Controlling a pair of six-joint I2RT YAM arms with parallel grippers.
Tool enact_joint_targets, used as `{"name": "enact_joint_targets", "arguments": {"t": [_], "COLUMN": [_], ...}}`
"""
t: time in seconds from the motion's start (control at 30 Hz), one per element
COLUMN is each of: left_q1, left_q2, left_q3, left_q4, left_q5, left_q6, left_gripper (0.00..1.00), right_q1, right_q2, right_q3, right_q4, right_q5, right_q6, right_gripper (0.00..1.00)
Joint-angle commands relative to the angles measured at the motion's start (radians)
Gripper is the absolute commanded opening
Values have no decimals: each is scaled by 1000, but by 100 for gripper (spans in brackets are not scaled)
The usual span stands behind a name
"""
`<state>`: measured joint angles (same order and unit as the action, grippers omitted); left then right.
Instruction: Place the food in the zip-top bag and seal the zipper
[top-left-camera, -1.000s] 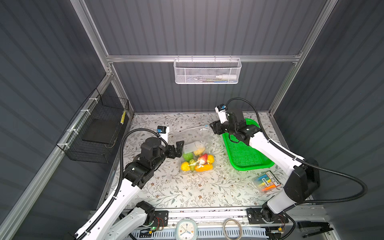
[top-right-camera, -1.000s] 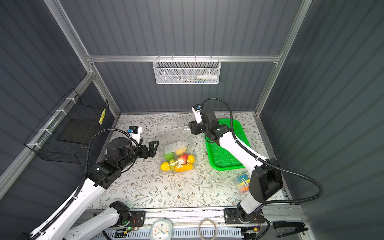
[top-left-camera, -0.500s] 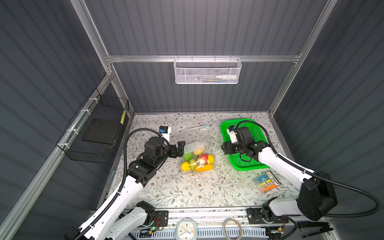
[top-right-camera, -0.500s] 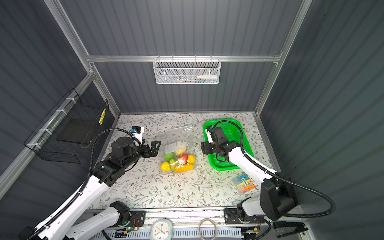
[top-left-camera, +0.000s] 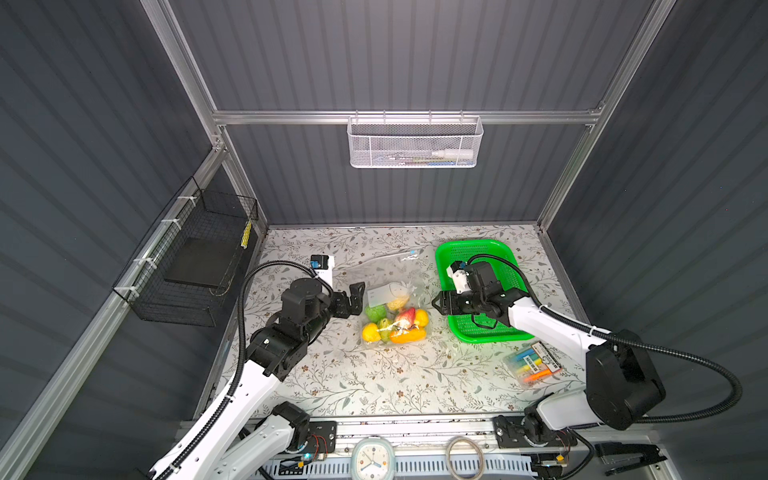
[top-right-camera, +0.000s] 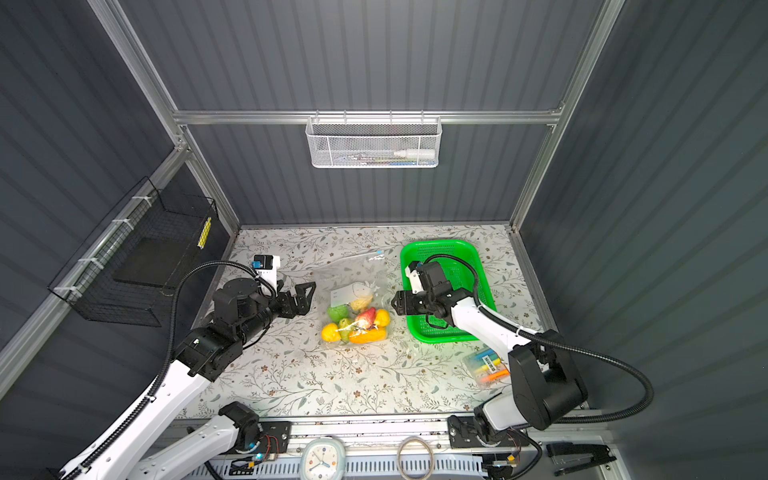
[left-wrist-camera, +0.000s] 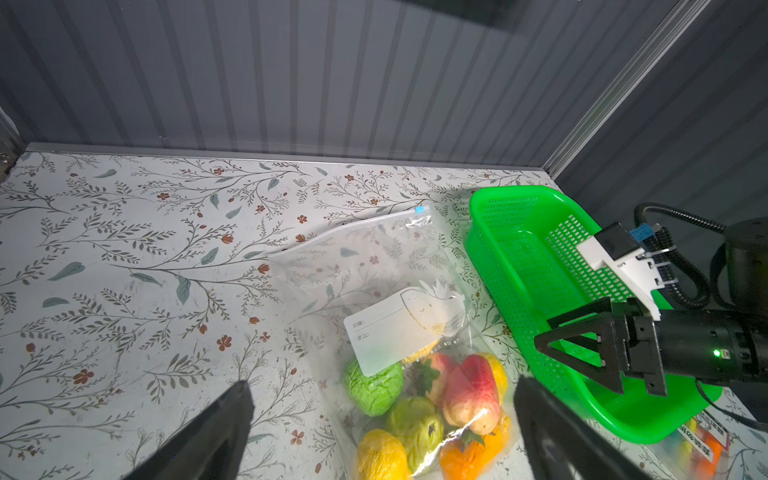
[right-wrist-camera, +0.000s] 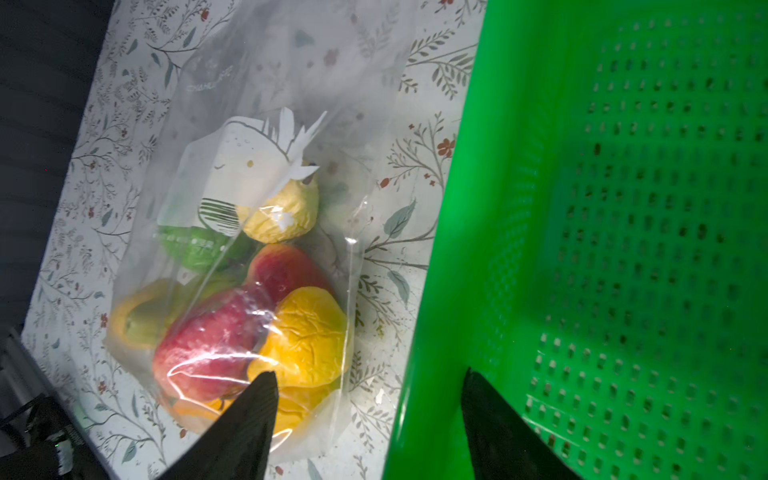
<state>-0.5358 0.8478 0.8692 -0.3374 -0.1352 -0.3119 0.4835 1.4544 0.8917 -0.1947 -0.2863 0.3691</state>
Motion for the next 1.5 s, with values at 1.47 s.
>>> {"name": "enact_joint_targets", "arguments": {"t": [1.47], "left_q1": [471], "left_q2": [346], "left_q3": [-153], "left_q4": [237], "left_q5": [156], "left_q6": [-69], "left_gripper": [100], "right_q1": [-695], "right_q2": [-160], "right_q3": [-283], "right_q4": [211], "right_q5": [157], "right_q6": [-105], "right_gripper": [80]}}
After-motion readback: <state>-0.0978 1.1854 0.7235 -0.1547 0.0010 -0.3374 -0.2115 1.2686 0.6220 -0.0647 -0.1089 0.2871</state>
